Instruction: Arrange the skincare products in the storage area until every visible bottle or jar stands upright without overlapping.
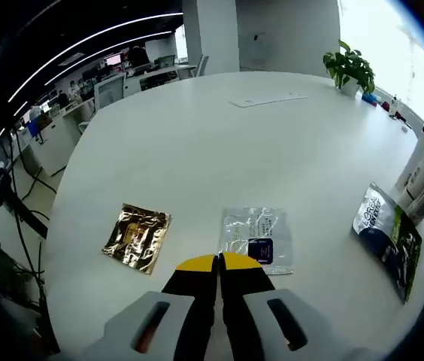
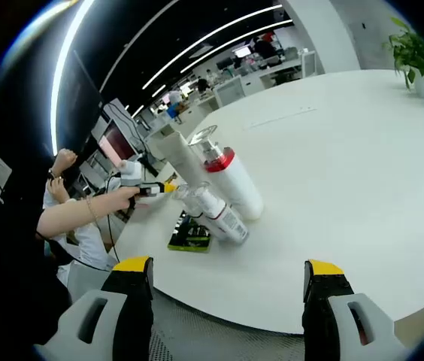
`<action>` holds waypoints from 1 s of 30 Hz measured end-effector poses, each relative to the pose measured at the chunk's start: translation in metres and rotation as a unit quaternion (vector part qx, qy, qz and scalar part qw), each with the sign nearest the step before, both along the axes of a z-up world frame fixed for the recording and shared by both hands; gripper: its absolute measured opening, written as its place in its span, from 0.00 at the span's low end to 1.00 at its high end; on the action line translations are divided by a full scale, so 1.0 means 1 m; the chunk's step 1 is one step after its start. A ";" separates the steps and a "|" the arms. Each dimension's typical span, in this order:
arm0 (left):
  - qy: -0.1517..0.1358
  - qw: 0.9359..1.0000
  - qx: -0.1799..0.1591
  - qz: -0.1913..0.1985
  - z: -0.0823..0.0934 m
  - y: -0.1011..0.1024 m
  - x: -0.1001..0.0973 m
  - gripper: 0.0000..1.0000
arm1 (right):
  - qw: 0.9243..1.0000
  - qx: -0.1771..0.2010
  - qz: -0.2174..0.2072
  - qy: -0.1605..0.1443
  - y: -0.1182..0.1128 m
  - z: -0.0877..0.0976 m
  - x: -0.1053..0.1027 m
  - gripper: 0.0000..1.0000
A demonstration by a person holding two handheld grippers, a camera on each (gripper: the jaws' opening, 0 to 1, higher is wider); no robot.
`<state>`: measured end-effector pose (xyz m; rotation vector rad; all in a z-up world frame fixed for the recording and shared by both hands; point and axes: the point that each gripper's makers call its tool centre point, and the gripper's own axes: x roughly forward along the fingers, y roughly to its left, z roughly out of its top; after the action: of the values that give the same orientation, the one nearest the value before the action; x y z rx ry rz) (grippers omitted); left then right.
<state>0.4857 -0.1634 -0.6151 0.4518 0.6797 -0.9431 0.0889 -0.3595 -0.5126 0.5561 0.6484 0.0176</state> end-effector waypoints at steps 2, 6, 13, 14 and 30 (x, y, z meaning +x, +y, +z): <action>-0.003 1.000 0.002 -0.005 0.000 -0.001 0.000 0.00 | 1.000 0.000 0.000 0.000 -0.001 0.000 0.000 0.85; -0.013 1.000 0.014 -0.019 0.000 -0.003 -0.001 0.00 | 1.000 0.001 -0.001 0.000 -0.001 0.000 0.000 0.85; -0.007 1.000 0.017 -0.018 0.000 0.000 -0.002 0.00 | 1.000 0.000 0.000 0.001 0.000 0.000 0.000 0.85; -0.005 1.000 0.017 -0.018 -0.001 0.001 -0.002 0.00 | 1.000 0.000 0.000 0.001 0.000 0.000 0.000 0.85; 0.001 0.998 -0.034 -0.047 0.028 -0.012 -0.023 0.00 | 1.000 -0.001 0.011 0.004 0.006 0.000 0.000 0.84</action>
<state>0.4628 -0.1754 -0.5870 0.4257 0.6313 -1.0522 0.0885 -0.3539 -0.5131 0.5480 0.6628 0.0355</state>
